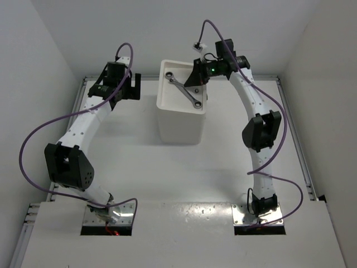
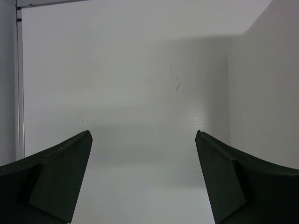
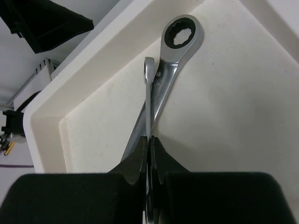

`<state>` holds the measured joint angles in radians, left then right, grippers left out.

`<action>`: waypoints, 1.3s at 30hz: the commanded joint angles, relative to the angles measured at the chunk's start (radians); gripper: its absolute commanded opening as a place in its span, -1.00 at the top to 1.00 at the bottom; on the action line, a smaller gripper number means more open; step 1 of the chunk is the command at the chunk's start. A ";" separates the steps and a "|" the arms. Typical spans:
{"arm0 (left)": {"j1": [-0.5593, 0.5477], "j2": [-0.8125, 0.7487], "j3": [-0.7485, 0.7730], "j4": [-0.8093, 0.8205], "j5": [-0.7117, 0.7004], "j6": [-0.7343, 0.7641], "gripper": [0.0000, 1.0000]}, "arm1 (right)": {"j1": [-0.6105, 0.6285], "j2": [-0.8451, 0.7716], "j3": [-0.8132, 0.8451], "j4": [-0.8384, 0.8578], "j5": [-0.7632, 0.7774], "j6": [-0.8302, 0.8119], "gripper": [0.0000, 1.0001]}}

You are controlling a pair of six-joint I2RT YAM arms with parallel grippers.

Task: Sort the tools into containers

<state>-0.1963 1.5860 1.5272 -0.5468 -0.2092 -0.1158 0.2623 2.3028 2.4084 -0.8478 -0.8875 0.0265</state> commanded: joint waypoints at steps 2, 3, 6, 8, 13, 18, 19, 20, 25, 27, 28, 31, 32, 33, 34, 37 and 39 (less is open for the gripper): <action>0.017 -0.032 -0.012 0.010 0.008 -0.016 -0.98 | -0.035 -0.025 -0.019 0.090 0.045 0.099 1.00; 0.017 -0.032 -0.012 0.010 0.008 -0.016 -0.98 | -0.035 -0.037 -0.040 0.101 0.036 0.128 1.00; 0.017 -0.032 -0.012 0.001 0.008 -0.016 -0.98 | -0.035 -0.051 -0.064 0.157 0.036 0.200 1.00; 0.026 -0.032 -0.012 0.001 0.008 -0.016 -0.98 | -0.044 -0.071 -0.112 0.214 0.010 0.272 1.00; 0.026 -0.021 -0.012 0.001 0.008 -0.016 -0.98 | -0.064 -0.097 -0.189 0.378 -0.030 0.407 1.00; 0.026 -0.021 -0.021 0.001 0.008 -0.016 -0.98 | -0.074 -0.132 -0.241 0.490 -0.054 0.496 1.00; 0.026 -0.021 -0.021 0.001 0.008 -0.016 -0.98 | -0.074 -0.143 -0.252 0.510 -0.063 0.510 1.00; 0.026 -0.021 -0.021 0.001 0.008 -0.016 -0.98 | -0.074 -0.143 -0.252 0.510 -0.045 0.510 1.00; 0.026 -0.012 -0.021 0.001 0.008 -0.016 -0.98 | -0.084 -0.181 -0.342 0.561 -0.031 0.572 1.00; 0.026 -0.012 -0.021 0.001 0.008 -0.016 -0.98 | -0.094 -0.192 -0.354 0.573 -0.019 0.598 1.00; 0.026 -0.012 -0.021 0.001 0.017 -0.016 -0.98 | -0.094 -0.192 -0.364 0.563 -0.010 0.598 1.00; 0.026 -0.012 -0.021 -0.008 0.017 -0.016 -0.98 | -0.094 -0.213 -0.402 0.550 0.033 0.619 1.00; 0.026 -0.012 -0.021 -0.008 0.017 -0.016 -0.98 | -0.094 -0.213 -0.417 0.550 0.045 0.619 1.00; 0.026 -0.012 -0.021 -0.008 0.017 -0.016 -0.98 | -0.094 -0.224 -0.445 0.559 0.056 0.631 1.00; 0.026 -0.012 -0.021 -0.008 0.017 -0.016 -0.98 | -0.103 -0.235 -0.460 0.576 0.065 0.651 1.00; 0.026 -0.012 -0.021 -0.008 0.017 -0.016 -0.98 | -0.103 -0.235 -0.471 0.569 0.102 0.652 1.00; 0.026 -0.012 -0.021 -0.008 0.017 -0.016 -0.98 | -0.092 -0.235 -0.471 0.556 0.113 0.652 1.00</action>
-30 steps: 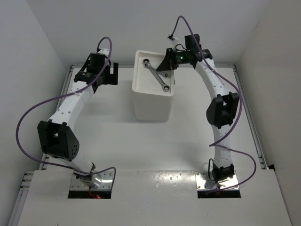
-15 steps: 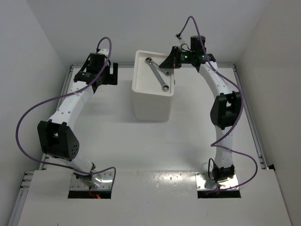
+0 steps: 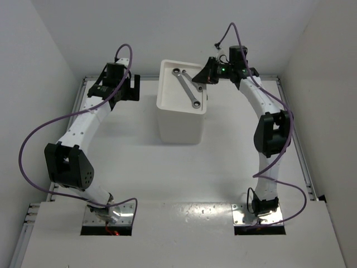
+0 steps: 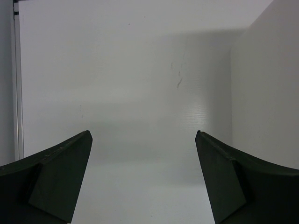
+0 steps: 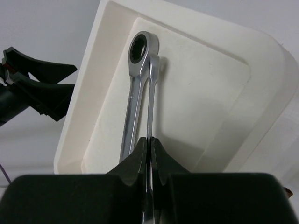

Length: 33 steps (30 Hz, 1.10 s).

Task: Sort the tools into containers

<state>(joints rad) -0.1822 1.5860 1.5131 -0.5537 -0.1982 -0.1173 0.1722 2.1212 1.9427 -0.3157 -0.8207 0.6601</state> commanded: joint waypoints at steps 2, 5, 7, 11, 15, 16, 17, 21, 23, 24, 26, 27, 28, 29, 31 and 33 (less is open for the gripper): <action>0.012 -0.012 -0.007 -0.002 0.006 -0.015 -0.98 | 0.007 -0.053 -0.005 0.014 0.046 0.009 0.67; 0.012 -0.012 -0.007 -0.002 0.006 -0.015 -0.98 | 0.007 -0.053 0.004 0.013 0.037 -0.013 0.16; 0.012 -0.012 -0.007 -0.002 0.006 -0.015 -0.98 | 0.007 -0.053 0.004 0.013 0.016 -0.013 0.07; 0.012 -0.012 -0.007 -0.002 0.006 -0.015 -0.98 | 0.018 -0.064 0.004 0.035 -0.020 -0.024 0.07; 0.021 -0.021 0.002 -0.002 0.006 -0.025 -0.98 | 0.018 -0.115 0.021 0.059 -0.029 -0.033 0.07; 0.021 -0.021 0.002 -0.002 0.006 -0.036 -0.98 | 0.018 -0.125 0.039 0.059 -0.002 -0.033 0.07; 0.021 -0.030 0.002 -0.002 0.006 -0.045 -0.98 | 0.004 -0.156 0.048 0.059 0.017 -0.033 0.05; 0.068 -0.031 0.022 -0.002 0.043 -0.093 -0.98 | -0.072 -0.237 0.067 0.003 0.147 -0.118 -0.14; 0.099 -0.031 0.035 -0.011 0.101 -0.093 -0.98 | -0.114 -0.297 0.033 -0.048 0.202 -0.172 -0.24; 0.119 -0.018 0.035 -0.011 0.118 -0.093 -0.98 | -0.163 -0.317 0.012 -0.113 0.242 -0.241 -0.27; 0.131 -0.009 0.047 -0.023 0.109 -0.093 -0.98 | -0.218 -0.374 -0.079 -0.172 0.264 -0.324 -0.35; 0.151 0.002 0.047 -0.032 0.094 -0.093 -0.98 | -0.264 -0.388 -0.141 -0.254 0.326 -0.426 -0.39; 0.164 0.014 0.056 -0.032 0.085 -0.093 -0.98 | -0.289 -0.405 -0.186 -0.279 0.337 -0.483 -0.42; 0.174 0.023 0.067 -0.052 0.076 -0.093 -0.98 | -0.313 -0.432 -0.227 -0.307 0.338 -0.544 -0.46; 0.216 0.041 0.067 -0.061 0.062 -0.093 -0.98 | -0.383 -0.461 -0.382 -0.322 0.385 -0.655 -0.51; 0.256 0.057 0.056 -0.061 0.071 -0.082 -0.98 | -0.434 -0.477 -0.512 -0.300 0.419 -0.703 -0.54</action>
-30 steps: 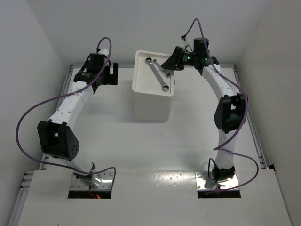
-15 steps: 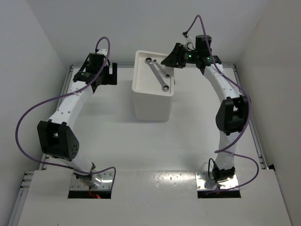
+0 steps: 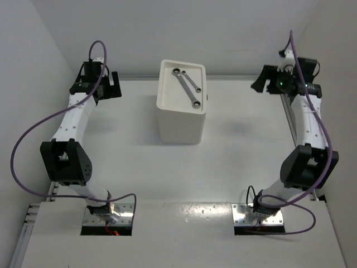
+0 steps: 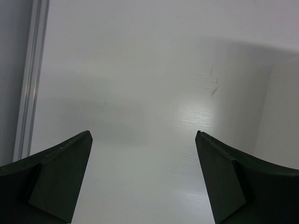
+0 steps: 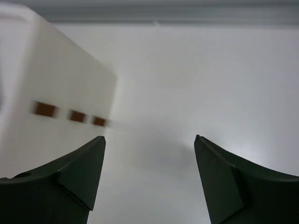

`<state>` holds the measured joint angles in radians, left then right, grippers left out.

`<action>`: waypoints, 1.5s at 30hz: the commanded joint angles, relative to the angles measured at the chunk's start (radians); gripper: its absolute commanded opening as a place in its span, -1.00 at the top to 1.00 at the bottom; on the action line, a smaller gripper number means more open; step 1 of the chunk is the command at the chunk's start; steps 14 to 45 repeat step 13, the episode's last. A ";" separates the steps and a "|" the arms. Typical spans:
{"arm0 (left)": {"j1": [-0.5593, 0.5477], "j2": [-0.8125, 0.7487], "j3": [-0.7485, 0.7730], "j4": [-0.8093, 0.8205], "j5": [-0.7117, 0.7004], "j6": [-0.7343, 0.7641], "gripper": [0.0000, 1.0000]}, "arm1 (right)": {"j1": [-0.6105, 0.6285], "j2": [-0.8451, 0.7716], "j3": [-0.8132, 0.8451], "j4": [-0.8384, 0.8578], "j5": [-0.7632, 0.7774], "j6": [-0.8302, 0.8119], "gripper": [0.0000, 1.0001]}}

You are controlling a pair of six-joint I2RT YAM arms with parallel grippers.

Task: Sort the tools into containers

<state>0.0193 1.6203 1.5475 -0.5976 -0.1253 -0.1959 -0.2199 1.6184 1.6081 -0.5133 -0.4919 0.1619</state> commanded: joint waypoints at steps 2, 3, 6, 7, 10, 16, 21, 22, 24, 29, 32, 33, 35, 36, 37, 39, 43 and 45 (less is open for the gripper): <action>0.065 0.038 -0.001 -0.008 0.007 -0.004 -0.98 | -0.068 0.026 -0.233 -0.102 0.090 -0.240 -0.60; 0.080 0.049 -0.035 0.004 -0.003 -0.004 -0.98 | -0.078 0.026 -0.282 -0.093 0.099 -0.240 -0.60; 0.103 0.058 -0.122 0.065 -0.013 0.006 -0.98 | -0.114 0.035 -0.370 -0.032 0.110 -0.274 -0.65; 0.103 0.058 -0.122 0.065 -0.013 0.015 -0.98 | -0.114 0.035 -0.370 -0.031 0.110 -0.274 -0.65; 0.103 0.058 -0.150 0.091 -0.033 0.033 -0.98 | -0.125 0.055 -0.381 -0.022 0.110 -0.274 -0.67; 0.113 0.058 -0.159 0.091 -0.028 0.033 -0.98 | -0.125 0.064 -0.381 -0.013 0.110 -0.274 -0.70; 0.113 0.058 -0.159 0.091 -0.028 0.033 -0.98 | -0.125 0.064 -0.381 -0.013 0.110 -0.274 -0.70; 0.113 0.058 -0.159 0.091 -0.028 0.033 -0.98 | -0.125 0.064 -0.381 -0.013 0.110 -0.274 -0.70; 0.113 0.058 -0.159 0.091 -0.028 0.033 -0.98 | -0.125 0.064 -0.381 -0.013 0.110 -0.274 -0.70; 0.113 0.058 -0.159 0.091 -0.028 0.033 -0.98 | -0.125 0.064 -0.381 -0.013 0.110 -0.274 -0.70; 0.113 0.058 -0.159 0.091 -0.028 0.033 -0.98 | -0.125 0.064 -0.381 -0.013 0.110 -0.274 -0.70; 0.113 0.058 -0.159 0.091 -0.028 0.033 -0.98 | -0.125 0.064 -0.381 -0.013 0.110 -0.274 -0.70; 0.113 0.058 -0.159 0.091 -0.028 0.033 -0.98 | -0.125 0.064 -0.381 -0.013 0.110 -0.274 -0.70; 0.113 0.058 -0.159 0.091 -0.028 0.033 -0.98 | -0.125 0.064 -0.381 -0.013 0.110 -0.274 -0.70; 0.113 0.058 -0.159 0.091 -0.028 0.033 -0.98 | -0.125 0.064 -0.381 -0.013 0.110 -0.274 -0.70; 0.113 0.058 -0.159 0.091 -0.028 0.033 -0.98 | -0.125 0.064 -0.381 -0.013 0.110 -0.274 -0.70; 0.113 0.058 -0.159 0.091 -0.028 0.033 -0.98 | -0.125 0.064 -0.381 -0.013 0.110 -0.274 -0.70; 0.113 0.058 -0.159 0.091 -0.028 0.033 -0.98 | -0.125 0.064 -0.381 -0.013 0.110 -0.274 -0.70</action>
